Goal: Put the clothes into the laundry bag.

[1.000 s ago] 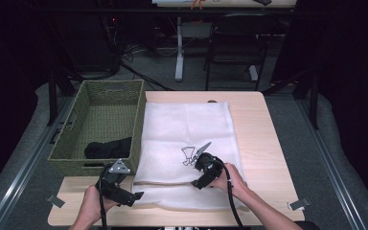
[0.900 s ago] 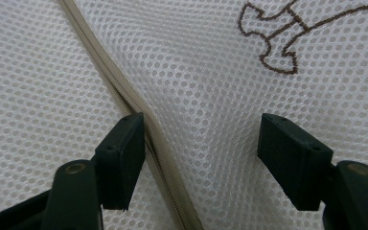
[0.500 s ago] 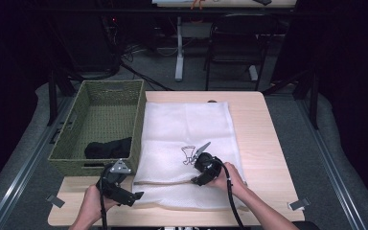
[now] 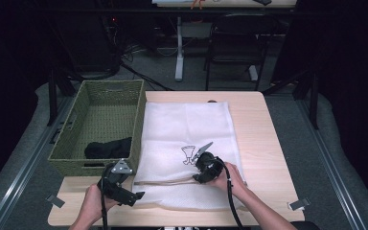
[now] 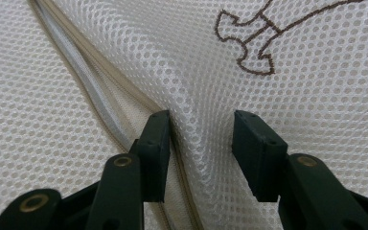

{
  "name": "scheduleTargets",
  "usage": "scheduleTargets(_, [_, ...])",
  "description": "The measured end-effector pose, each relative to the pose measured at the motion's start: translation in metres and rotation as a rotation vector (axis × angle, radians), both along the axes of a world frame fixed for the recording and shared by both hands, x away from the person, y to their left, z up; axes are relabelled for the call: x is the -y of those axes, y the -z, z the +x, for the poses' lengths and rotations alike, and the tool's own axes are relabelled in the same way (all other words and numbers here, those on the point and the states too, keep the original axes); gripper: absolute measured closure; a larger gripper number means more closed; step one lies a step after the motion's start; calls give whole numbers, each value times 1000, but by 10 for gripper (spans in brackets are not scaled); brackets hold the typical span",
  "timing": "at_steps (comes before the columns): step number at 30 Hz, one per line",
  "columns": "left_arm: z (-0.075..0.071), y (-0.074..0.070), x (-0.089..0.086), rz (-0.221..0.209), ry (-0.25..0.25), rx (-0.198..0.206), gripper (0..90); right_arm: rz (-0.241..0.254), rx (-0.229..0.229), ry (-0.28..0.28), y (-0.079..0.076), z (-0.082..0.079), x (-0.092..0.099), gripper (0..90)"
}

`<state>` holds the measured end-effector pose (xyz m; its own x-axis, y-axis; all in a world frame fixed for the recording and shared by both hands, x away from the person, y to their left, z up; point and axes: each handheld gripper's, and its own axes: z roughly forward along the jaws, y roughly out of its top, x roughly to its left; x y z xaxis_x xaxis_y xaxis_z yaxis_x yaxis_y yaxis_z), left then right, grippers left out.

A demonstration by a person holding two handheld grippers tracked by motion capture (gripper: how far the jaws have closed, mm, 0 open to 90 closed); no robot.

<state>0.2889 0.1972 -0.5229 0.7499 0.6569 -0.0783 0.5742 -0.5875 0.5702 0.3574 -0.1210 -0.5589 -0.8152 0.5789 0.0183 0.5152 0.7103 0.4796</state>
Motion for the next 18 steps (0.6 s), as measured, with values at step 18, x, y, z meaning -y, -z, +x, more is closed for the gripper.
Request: scheduleTargets(18, [3, 1, -1, -5, 32, -21, 3, -25, 36, 47, -3, 2, 1, 848])
